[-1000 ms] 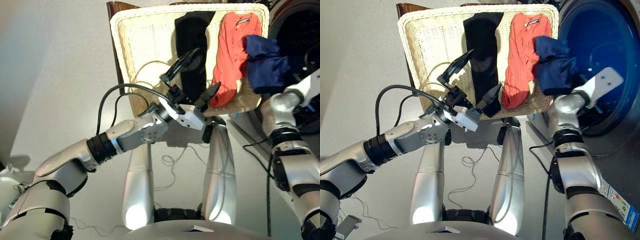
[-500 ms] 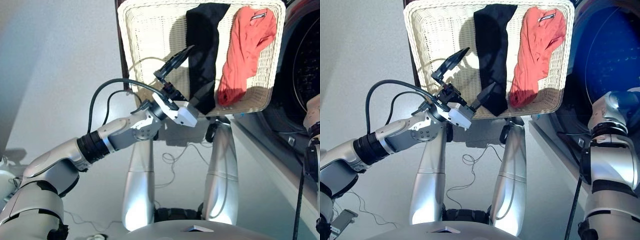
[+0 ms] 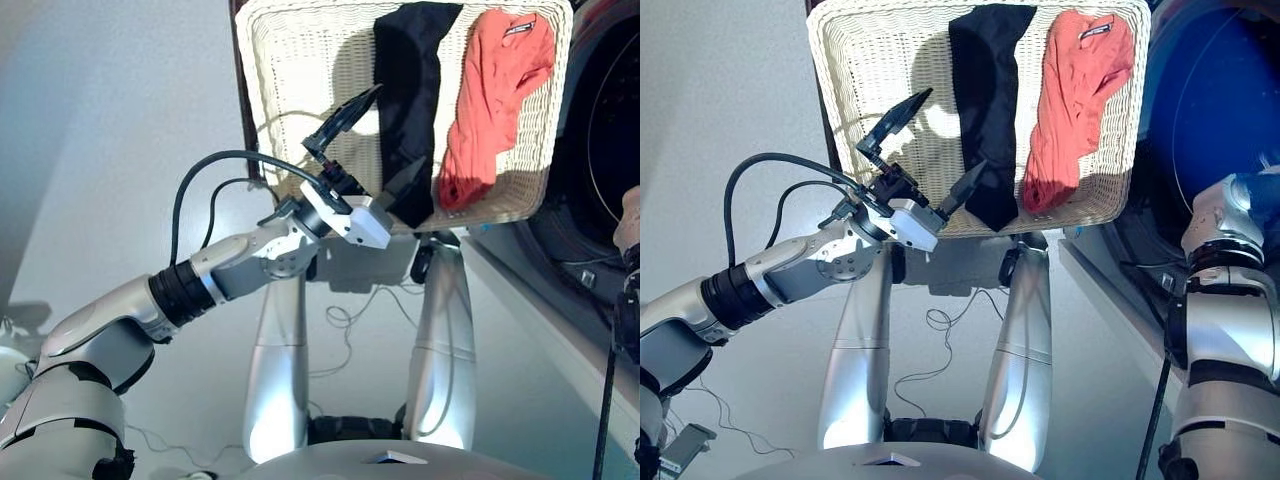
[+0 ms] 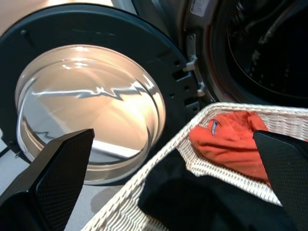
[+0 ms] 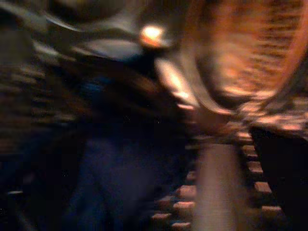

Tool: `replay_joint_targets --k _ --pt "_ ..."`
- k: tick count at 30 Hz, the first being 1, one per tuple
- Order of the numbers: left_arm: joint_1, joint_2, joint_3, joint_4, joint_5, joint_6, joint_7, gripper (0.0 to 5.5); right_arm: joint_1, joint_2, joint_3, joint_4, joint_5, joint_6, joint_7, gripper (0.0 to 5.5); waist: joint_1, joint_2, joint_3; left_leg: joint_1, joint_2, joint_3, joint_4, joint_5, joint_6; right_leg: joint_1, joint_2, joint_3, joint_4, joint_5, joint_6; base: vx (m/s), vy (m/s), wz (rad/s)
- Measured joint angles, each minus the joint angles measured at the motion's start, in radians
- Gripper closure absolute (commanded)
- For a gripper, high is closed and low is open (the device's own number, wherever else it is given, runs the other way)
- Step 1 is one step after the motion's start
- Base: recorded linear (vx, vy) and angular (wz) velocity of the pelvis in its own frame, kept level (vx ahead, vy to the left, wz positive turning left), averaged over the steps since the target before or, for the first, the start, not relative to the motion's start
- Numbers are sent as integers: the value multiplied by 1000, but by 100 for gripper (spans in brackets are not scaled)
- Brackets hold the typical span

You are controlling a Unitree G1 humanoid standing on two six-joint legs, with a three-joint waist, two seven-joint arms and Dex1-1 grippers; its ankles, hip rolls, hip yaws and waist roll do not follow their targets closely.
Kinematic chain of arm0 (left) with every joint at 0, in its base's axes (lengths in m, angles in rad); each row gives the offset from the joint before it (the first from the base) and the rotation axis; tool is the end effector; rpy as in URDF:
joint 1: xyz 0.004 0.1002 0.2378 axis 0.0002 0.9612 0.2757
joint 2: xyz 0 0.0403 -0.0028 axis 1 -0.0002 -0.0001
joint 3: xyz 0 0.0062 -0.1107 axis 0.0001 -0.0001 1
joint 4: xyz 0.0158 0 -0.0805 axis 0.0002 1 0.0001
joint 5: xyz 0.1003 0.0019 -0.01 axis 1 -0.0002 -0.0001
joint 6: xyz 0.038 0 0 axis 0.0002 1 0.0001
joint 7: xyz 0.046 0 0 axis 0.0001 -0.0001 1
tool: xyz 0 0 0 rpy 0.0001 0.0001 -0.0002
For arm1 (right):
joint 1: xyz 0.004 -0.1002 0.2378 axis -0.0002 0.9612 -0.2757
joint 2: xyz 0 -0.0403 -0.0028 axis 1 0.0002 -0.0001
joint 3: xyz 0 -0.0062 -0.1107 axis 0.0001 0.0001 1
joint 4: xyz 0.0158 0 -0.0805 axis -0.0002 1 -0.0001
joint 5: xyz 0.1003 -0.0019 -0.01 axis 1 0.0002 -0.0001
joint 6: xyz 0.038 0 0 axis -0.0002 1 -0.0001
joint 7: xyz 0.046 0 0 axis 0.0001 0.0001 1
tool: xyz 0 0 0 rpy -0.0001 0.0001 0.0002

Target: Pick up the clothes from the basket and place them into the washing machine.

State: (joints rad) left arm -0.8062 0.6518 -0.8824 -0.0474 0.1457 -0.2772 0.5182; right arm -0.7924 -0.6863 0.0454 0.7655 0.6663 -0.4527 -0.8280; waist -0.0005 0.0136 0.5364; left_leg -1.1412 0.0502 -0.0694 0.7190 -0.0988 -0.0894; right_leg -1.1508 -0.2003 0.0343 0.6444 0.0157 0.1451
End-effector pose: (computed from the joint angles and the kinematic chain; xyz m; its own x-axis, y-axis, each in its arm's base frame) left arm 0.2607 0.0881 0.1597 0.4616 -0.6405 0.6137 0.0385 0.7056 0.7075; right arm 0.3189 -0.2949 0.1896 0.3935 -0.8654 0.3102 0.7399 0.4983 0.4518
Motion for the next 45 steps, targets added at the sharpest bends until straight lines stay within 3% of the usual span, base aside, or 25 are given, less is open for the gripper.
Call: replay_joint_targets --k 5,9,13,16,17,19,23,37,45 --pt "123 -152 69 89 -166 0 -25 0 215 166 127 -411 -210 -6 17 0 -17 -2 0 17 12 16 -12 -4 -3 -1 12 16 -3 -7 3 0 0 0" --pt "175 -254 104 208 -371 2 -66 0 302 202 205 -598 -367 13 28 0 -51 -18 -1 18 14 17 -19 -4 -3 0 15 17 -9 -8 4 0 0 0" --pt "171 -308 96 308 -488 9 -95 0 297 194 255 -706 -480 62 48 0 -69 -35 -1 17 19 17 -21 -5 -5 0 21 15 -14 -6 2 0 0 0" --pt "162 -354 102 376 -537 23 -96 0 257 193 310 -765 -568 85 65 0 -69 -35 -1 17 20 17 -22 -7 -8 0 25 14 -14 -6 1 0 0 0" --pt "159 -367 104 397 -548 22 -95 0 245 193 318 -772 -590 96 68 0 -65 -35 -1 17 21 17 -23 -7 -8 0 25 14 -12 1 -8 106 -20 -14" --pt "165 -384 105 424 -584 27 -84 0 236 194 346 -771 -612 113 72 0 -65 -40 -2 28 25 15 -17 -13 -10 6 26 13 3 -16 -2 97 -26 10" --pt "166 -432 115 467 -715 24 -64 0 227 192 421 -788 -634 139 77 0 -63 -47 -3 48 29 14 -20 -17 -15 22 33 10 2 -24 -7 0 0 0" --pt "30 -507 148 570 -872 22 -27 0 185 197 509 -819 -635 159 91 0 -68 -57 -2 9 35 9 4 -25 -22 -19 36 8 36 -34 -15 0 0 0" --pt "-66 -517 181 629 -894 23 -2 0 149 204 556 -823 -631 163 105 0 -79 -61 -2 -30 38 1 38 -34 -27 -57 47 8 60 -39 -16 0 0 0"
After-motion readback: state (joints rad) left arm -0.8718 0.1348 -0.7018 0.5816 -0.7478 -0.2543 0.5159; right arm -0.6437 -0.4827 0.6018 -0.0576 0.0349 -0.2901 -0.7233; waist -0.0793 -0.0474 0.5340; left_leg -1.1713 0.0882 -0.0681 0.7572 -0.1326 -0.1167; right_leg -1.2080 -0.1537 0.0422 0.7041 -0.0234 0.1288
